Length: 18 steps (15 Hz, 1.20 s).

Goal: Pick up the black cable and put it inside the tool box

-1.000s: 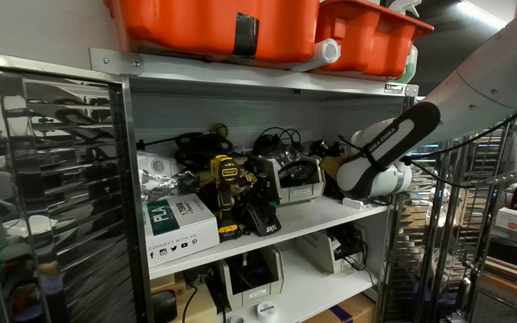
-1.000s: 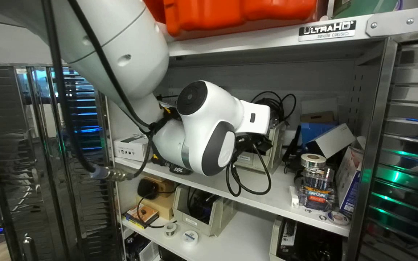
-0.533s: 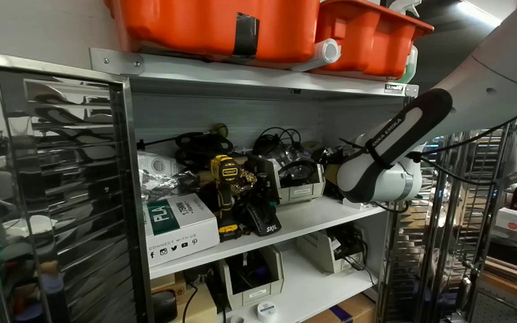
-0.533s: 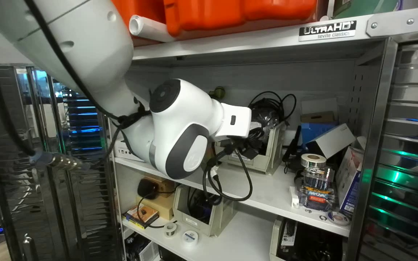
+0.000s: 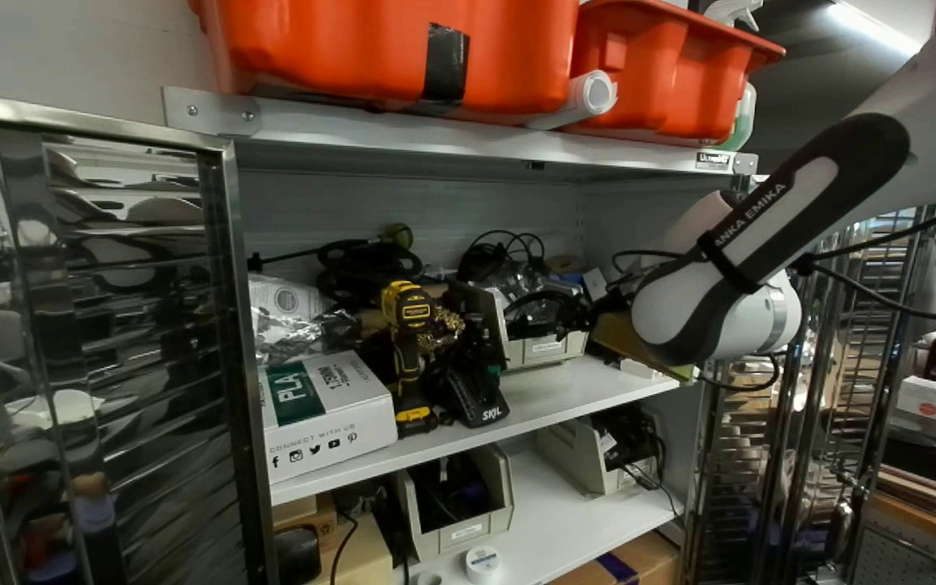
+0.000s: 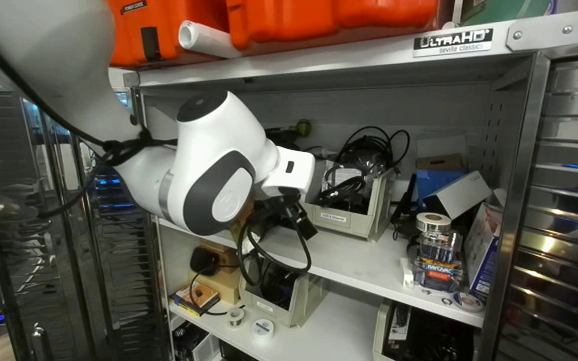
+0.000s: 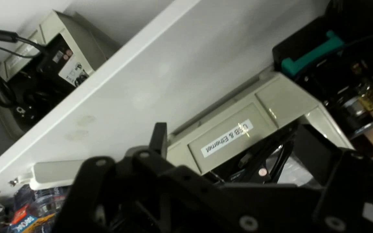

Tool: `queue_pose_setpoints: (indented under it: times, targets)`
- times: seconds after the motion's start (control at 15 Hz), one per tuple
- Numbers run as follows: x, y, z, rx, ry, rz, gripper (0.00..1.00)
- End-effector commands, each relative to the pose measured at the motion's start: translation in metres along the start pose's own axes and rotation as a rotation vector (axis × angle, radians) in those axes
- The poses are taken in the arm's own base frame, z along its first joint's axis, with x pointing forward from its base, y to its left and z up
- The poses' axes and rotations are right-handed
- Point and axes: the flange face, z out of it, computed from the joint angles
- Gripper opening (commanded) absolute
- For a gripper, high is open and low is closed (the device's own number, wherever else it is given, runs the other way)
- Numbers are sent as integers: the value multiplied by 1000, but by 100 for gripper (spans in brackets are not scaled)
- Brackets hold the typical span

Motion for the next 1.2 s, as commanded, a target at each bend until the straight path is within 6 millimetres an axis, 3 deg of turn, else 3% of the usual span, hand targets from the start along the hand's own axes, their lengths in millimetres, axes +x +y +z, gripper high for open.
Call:
queue_pose_setpoints:
  times: [0.0, 0.2, 0.47, 0.8, 1.13]
  targets:
    - [-25, -23, -22, -36, -138, -43, 100]
    - [-33, -30, -27, -41, -307, -46, 100]
    - [-24, -1, -49, -45, -524, -35, 100]
    - [-3, 44, -77, -170, -740, -52, 100]
    - [6, 60, -92, -241, -936, -126, 100]
